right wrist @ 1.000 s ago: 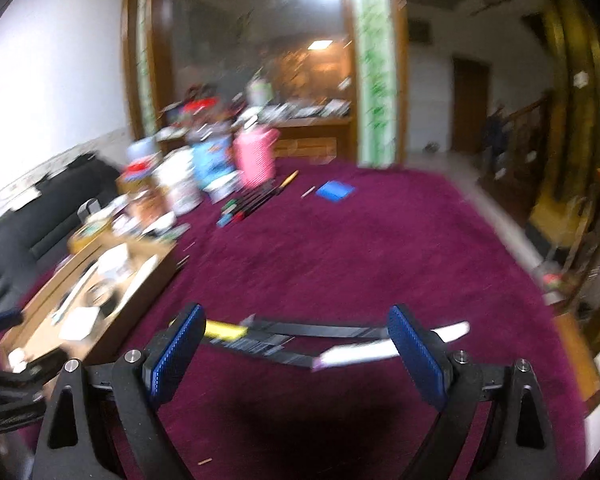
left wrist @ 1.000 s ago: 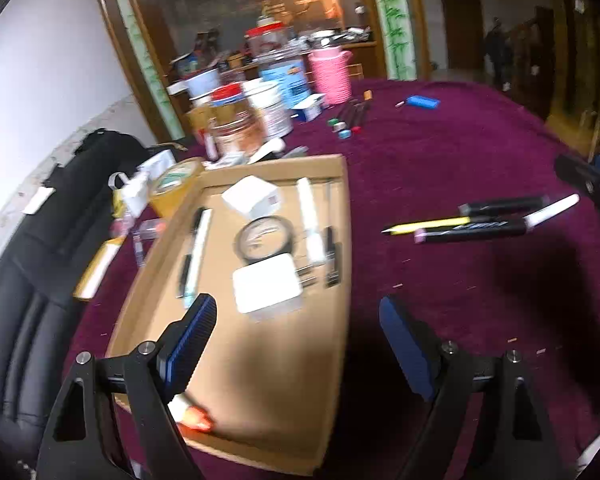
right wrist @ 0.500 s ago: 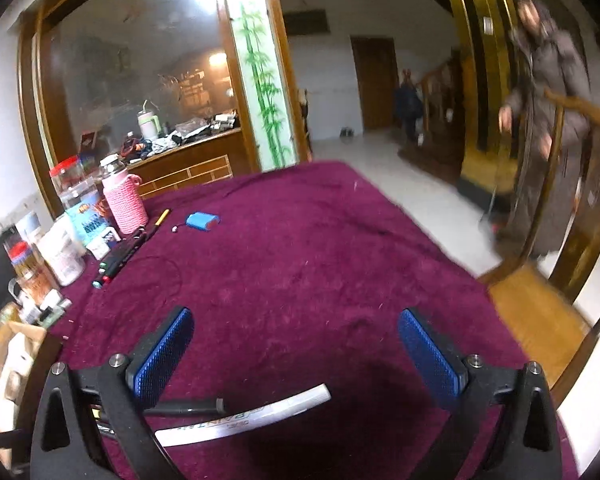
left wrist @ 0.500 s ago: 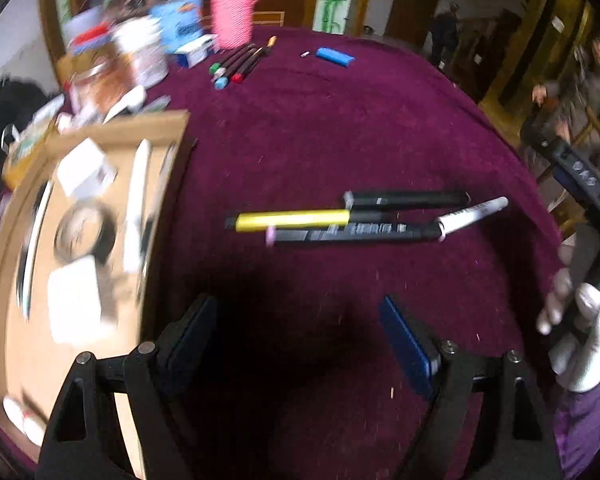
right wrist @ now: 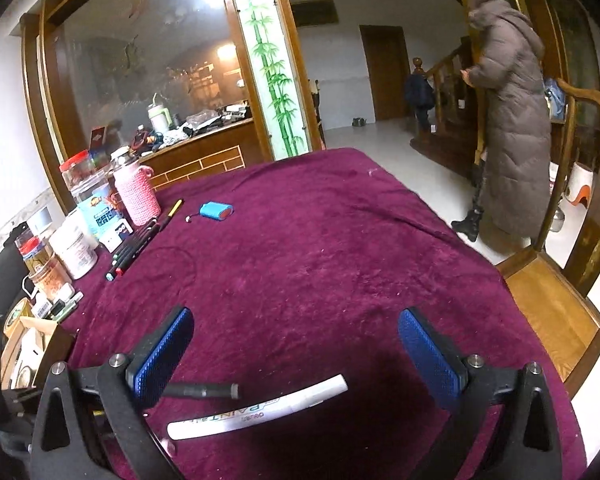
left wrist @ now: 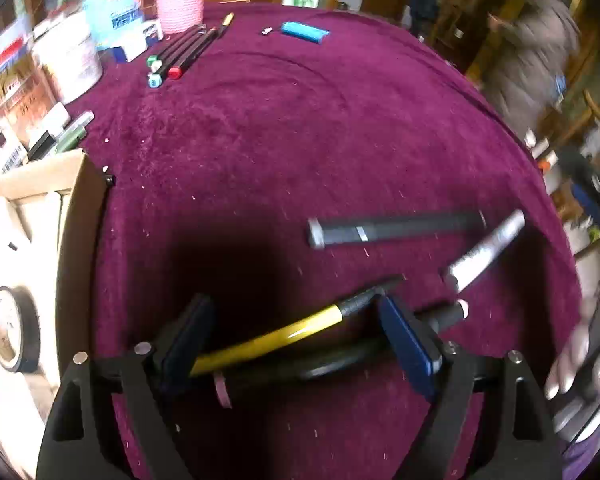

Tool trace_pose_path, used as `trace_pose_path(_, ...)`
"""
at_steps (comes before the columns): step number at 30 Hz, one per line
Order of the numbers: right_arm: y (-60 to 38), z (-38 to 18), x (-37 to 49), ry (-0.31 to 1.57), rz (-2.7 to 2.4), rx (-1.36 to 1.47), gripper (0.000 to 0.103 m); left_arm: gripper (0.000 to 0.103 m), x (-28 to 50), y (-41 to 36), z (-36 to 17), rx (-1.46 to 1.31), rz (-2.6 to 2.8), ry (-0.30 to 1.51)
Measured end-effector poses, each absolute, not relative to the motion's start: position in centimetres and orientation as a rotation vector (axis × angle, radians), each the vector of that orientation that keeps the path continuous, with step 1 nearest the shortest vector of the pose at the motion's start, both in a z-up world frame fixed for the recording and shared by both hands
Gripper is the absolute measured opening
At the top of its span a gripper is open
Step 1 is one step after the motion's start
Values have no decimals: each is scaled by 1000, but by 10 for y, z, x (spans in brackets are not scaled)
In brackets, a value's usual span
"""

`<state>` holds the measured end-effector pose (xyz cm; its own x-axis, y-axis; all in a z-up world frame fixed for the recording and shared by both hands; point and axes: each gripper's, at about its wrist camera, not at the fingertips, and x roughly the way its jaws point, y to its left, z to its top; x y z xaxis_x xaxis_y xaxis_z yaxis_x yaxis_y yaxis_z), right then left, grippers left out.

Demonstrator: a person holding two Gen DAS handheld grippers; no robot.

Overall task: Organize rigid objects
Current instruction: 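Grasp the black marker with the left gripper while the right moves to the white paint marker, then lift the black marker with the left gripper while the right grasps the white paint marker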

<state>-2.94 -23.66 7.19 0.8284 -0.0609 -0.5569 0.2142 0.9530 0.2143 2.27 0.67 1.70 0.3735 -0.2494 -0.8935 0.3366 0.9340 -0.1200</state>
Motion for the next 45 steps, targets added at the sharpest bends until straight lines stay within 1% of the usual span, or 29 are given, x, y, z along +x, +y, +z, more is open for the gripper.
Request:
trace_pose_path(4, -236, 70, -29, 589, -146, 276, 102, 84, -4, -9, 17, 186, -433, 1129)
trace_pose_path(7, -238, 68, -28, 596, -147, 283, 102, 84, -11, -6, 24, 129, -496, 1140)
trace_pose_path(9, -239, 67, -27, 605, -145, 293, 102, 84, -7, -1, 34, 123, -469, 1086)
trace_pose_path(13, -241, 67, -27, 607, -147, 304, 102, 84, -2, -20, 56, 322, -411, 915)
trace_pose_path(16, -242, 67, -27, 607, -149, 309, 102, 84, -1, -45, 54, 486, -459, 831)
trace_pose_path(20, -243, 66, -26, 615, -151, 316, 102, 84, 6, -75, 38, 631, -496, 821)
trace_pose_path(26, -243, 63, -22, 628, -152, 318, 102, 86, 31, -81, 21, 594, -546, 899)
trace_pose_path(28, -243, 62, -21, 634, -149, 316, 102, 78, 40, -78, 20, 513, -546, 969)
trace_pose_path(30, -242, 62, -20, 638, -147, 315, 102, 32, 39, -77, 22, 439, -593, 1007)
trace_pose_path(32, -243, 61, -20, 643, -150, 316, 102, 16, 33, -78, 23, 417, -588, 1025)
trace_pose_path(33, -243, 61, -20, 646, -149, 319, 102, 15, 30, -78, 22, 411, -586, 1028)
trace_pose_path(37, -247, 59, -19, 657, -143, 342, 102, 16, 23, -75, 22, 366, -571, 1051)
trace_pose_path(38, -247, 59, -19, 658, -143, 345, 102, 22, 25, -76, 22, 356, -565, 1053)
trace_pose_path(39, -247, 58, -18, 660, -145, 345, 102, 34, 26, -78, 21, 348, -562, 1050)
trace_pose_path(40, -247, 58, -18, 660, -147, 343, 102, 41, 28, -81, 20, 349, -549, 1037)
trace_pose_path(41, -247, 58, -18, 661, -149, 341, 102, 53, 29, -83, 19, 357, -529, 1020)
trace_pose_path(42, -246, 57, -18, 661, -152, 338, 103, 58, 29, -85, 18, 364, -505, 996)
trace_pose_path(43, -246, 57, -18, 661, -158, 333, 102, 58, 30, -85, 18, 348, -510, 991)
trace_pose_path(44, -246, 57, -17, 659, -162, 329, 102, 53, 31, -84, 17, 327, -518, 997)
trace_pose_path(45, -246, 57, -17, 657, -169, 324, 102, 41, 32, -79, 18, 291, -519, 996)
